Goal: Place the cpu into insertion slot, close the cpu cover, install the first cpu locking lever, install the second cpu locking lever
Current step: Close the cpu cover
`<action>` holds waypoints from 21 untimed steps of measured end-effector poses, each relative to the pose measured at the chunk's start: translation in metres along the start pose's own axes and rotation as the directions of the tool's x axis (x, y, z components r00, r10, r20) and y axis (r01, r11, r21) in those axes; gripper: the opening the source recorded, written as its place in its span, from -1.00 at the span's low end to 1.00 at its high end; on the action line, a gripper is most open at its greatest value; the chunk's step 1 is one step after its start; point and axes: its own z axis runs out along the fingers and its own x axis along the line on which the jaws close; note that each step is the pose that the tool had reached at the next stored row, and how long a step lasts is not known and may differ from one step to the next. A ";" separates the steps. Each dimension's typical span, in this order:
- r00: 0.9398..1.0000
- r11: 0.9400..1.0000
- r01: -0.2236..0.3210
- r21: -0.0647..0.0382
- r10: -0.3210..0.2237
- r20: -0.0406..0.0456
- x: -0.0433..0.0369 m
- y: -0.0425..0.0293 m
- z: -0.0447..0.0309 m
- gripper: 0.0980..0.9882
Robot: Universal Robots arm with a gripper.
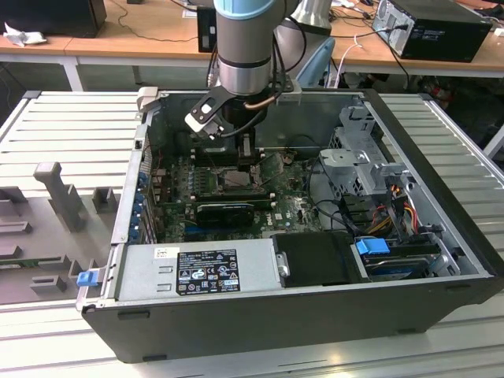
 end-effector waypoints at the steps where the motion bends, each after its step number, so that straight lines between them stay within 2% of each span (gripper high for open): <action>1: 1.000 1.000 0.000 0.000 0.000 0.000 0.0000 0.0000 -0.0002 -0.98; 8: 1.000 1.000 0.000 0.000 0.000 0.000 0.0000 0.0001 -0.0023 -0.98; 12: 1.000 1.000 0.000 0.000 0.000 0.000 0.0003 0.0006 -0.0115 -0.98; 16: 1.000 1.000 0.000 0.000 0.000 0.001 0.0017 0.0013 -0.0251 -0.98; 21: 1.000 1.000 0.000 0.000 0.000 -0.002 0.0018 0.0037 -0.0274 -0.98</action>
